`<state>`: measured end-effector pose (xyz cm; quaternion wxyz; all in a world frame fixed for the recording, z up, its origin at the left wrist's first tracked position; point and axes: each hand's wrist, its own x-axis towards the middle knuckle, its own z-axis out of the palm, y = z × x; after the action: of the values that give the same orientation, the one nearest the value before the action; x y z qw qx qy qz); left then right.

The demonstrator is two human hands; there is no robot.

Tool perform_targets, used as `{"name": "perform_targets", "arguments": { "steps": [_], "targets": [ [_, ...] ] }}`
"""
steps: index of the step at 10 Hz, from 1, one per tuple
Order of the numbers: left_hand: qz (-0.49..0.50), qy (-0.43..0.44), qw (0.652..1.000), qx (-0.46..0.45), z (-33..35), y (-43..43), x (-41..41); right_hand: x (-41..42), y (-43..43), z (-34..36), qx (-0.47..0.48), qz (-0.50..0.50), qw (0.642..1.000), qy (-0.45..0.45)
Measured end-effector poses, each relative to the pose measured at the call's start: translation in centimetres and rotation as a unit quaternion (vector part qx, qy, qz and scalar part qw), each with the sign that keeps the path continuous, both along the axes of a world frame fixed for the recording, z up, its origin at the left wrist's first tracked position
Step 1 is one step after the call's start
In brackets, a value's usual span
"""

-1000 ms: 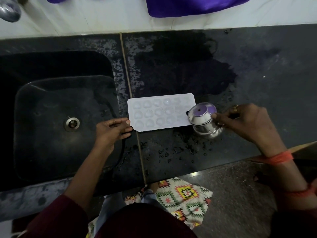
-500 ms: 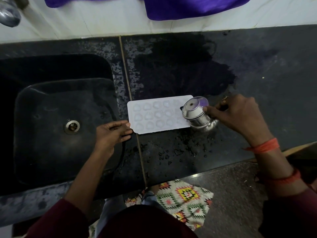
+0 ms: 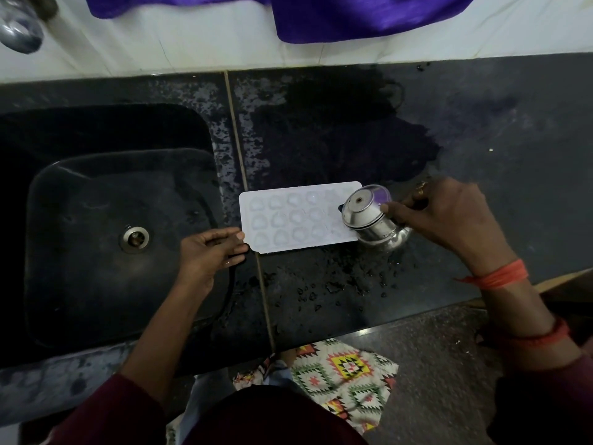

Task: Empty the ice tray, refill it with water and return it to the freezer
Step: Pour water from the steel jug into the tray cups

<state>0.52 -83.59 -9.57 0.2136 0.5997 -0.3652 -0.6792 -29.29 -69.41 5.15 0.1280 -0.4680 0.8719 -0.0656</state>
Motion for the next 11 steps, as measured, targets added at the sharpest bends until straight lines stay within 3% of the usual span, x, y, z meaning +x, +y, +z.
{"name": "perform_targets", "arguments": {
  "steps": [11],
  "targets": [
    [0.005, 0.007, 1.000, -0.003, -0.21, -0.15, -0.03, -0.69, 0.26, 0.66, 0.030, -0.012, 0.999, 0.005]
  ]
}}
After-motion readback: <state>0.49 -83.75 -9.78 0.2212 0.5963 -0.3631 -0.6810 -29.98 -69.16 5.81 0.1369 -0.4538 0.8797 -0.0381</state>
